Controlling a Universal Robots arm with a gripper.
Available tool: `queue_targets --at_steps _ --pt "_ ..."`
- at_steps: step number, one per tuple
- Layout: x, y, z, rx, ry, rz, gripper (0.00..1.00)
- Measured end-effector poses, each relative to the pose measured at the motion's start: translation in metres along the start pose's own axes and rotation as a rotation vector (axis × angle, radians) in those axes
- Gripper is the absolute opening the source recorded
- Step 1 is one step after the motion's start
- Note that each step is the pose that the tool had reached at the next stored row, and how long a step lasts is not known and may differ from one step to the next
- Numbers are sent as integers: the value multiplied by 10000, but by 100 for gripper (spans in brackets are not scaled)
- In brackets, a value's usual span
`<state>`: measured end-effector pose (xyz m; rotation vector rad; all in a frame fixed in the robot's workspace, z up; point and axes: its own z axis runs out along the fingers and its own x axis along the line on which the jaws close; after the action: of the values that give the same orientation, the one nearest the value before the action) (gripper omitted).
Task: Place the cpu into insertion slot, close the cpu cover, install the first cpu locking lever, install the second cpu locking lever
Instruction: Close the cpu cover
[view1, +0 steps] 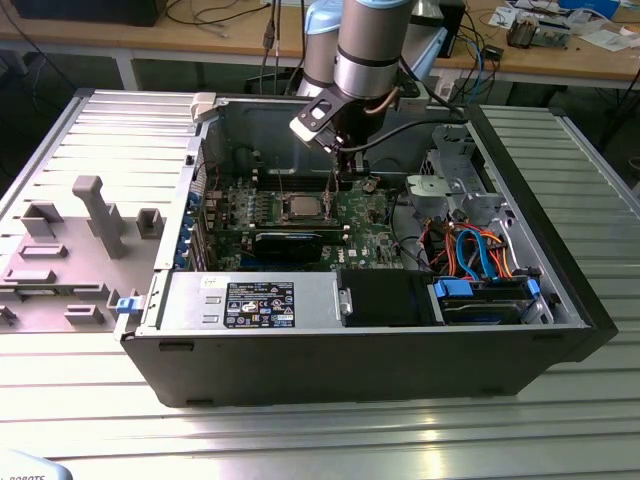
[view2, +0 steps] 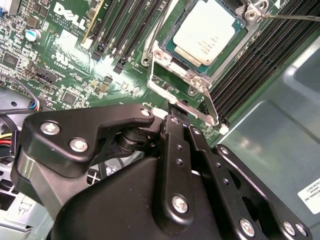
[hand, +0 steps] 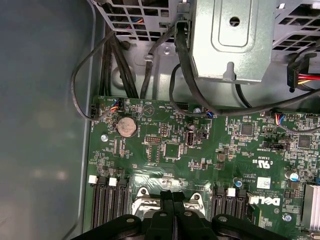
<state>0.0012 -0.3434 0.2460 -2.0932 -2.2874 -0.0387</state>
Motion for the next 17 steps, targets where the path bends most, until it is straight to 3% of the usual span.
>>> queue_targets --at_steps 17 --pt "5 -56 2 -1 0 0 11"
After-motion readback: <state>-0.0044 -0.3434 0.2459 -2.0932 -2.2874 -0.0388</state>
